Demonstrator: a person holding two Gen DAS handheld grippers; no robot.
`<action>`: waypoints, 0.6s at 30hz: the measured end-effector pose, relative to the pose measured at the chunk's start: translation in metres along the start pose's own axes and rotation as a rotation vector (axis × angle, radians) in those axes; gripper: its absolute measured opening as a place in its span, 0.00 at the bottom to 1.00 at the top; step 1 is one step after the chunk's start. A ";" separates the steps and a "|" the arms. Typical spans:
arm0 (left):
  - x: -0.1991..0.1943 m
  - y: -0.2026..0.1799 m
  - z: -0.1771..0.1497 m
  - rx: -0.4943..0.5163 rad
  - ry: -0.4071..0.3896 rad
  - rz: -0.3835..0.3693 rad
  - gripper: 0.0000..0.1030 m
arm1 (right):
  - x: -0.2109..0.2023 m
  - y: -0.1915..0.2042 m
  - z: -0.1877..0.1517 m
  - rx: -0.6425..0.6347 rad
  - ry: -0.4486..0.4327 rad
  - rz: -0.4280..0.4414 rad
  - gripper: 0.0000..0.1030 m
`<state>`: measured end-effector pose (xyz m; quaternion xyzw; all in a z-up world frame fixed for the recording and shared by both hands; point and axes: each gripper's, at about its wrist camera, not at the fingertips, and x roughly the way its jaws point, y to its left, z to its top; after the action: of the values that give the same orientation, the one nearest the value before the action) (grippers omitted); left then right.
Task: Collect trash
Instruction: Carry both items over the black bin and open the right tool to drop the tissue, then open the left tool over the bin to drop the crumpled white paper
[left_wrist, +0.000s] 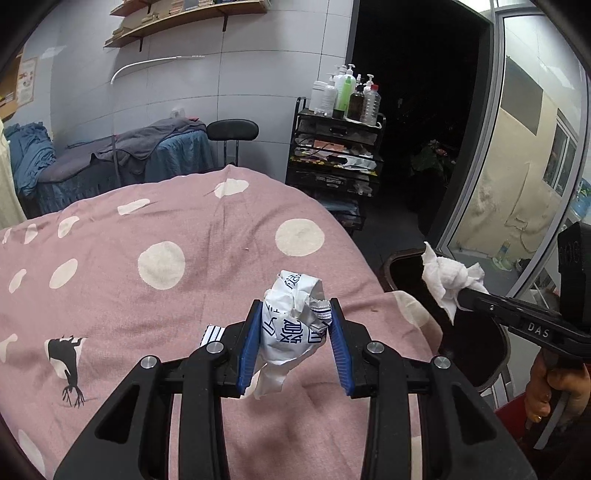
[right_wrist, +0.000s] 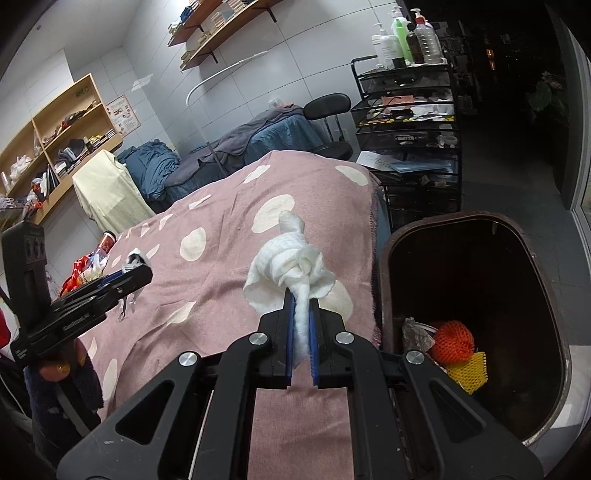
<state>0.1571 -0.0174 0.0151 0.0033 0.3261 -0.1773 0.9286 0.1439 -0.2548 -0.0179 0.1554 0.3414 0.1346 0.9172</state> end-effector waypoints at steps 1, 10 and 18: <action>-0.002 -0.004 -0.002 0.000 -0.002 -0.008 0.34 | -0.003 -0.003 -0.001 0.005 -0.005 -0.007 0.08; -0.011 -0.035 -0.011 -0.006 -0.024 -0.067 0.34 | -0.022 -0.029 -0.010 0.061 -0.034 -0.060 0.08; -0.006 -0.056 -0.014 0.004 -0.017 -0.121 0.34 | -0.024 -0.062 -0.012 0.119 -0.035 -0.151 0.08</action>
<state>0.1257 -0.0663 0.0142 -0.0161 0.3173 -0.2339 0.9189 0.1268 -0.3177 -0.0361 0.1855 0.3436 0.0417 0.9197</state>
